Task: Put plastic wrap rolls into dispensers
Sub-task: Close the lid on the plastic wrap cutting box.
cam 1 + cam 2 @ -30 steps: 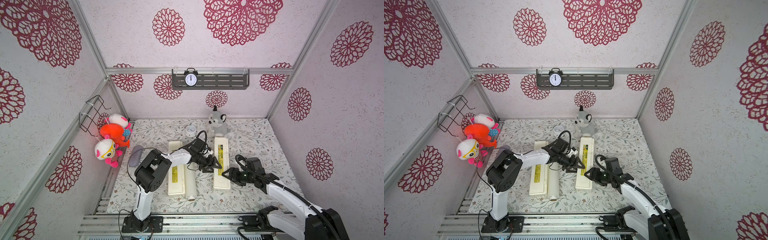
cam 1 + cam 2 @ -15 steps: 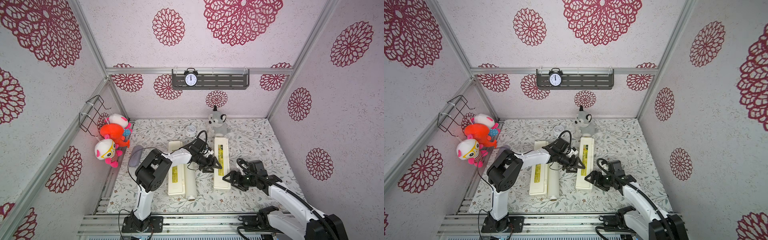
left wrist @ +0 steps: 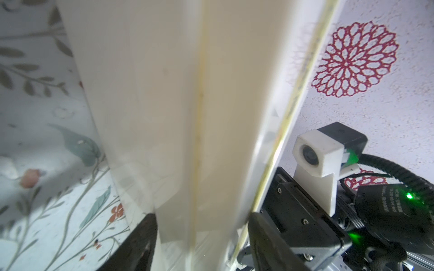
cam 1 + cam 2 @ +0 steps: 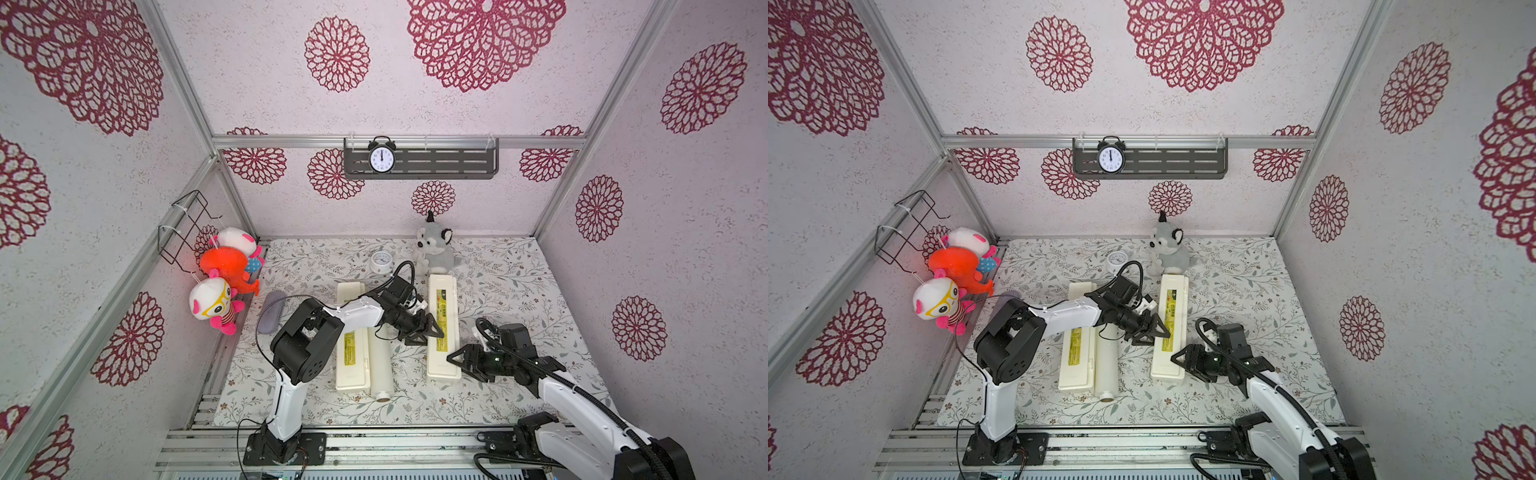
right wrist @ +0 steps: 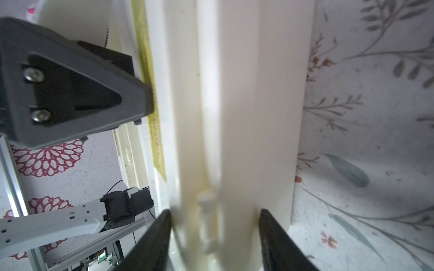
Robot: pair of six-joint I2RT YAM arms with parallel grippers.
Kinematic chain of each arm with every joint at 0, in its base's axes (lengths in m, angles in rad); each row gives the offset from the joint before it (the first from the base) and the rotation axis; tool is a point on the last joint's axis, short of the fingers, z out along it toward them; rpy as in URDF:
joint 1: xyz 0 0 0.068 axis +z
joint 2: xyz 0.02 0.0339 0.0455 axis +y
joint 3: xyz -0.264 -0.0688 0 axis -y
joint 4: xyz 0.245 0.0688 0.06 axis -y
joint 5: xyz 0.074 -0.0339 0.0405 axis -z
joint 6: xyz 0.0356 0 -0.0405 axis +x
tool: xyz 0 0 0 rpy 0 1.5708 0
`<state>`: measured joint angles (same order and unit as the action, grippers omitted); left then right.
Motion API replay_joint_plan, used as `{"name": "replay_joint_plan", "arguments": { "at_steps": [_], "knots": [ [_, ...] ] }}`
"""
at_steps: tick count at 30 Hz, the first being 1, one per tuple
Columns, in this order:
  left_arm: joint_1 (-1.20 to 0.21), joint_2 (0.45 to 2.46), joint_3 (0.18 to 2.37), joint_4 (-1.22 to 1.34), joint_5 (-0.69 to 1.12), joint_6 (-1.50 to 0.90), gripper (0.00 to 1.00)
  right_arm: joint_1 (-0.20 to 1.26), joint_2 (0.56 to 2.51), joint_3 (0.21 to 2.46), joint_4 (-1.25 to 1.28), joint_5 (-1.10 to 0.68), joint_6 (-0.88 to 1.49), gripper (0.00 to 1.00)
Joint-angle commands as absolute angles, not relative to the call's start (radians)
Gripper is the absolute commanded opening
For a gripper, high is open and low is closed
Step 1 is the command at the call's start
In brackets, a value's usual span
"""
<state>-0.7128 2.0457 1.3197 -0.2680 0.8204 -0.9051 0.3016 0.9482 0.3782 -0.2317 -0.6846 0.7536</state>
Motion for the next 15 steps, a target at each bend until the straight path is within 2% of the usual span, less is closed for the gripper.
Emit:
{"name": "replay_joint_plan", "arguments": {
  "at_steps": [1,4,9,15],
  "knots": [
    [-0.735,2.085,1.298,-0.309,0.769,-0.900,0.65,0.307,0.955,0.368,-0.204,-0.723,0.795,0.55],
    [-0.736,2.082,1.299,-0.323,0.762,-0.897,0.65,0.305,0.961,0.387,-0.224,-0.730,0.786,0.59],
    [-0.733,2.097,1.284,-0.313,0.752,-0.902,0.64,0.297,0.990,0.460,-0.362,-0.640,0.681,0.80],
    [-0.696,2.094,1.310,-0.311,0.752,-0.896,0.66,0.238,1.040,0.527,-0.331,-0.624,0.629,0.87]
  ]
}}
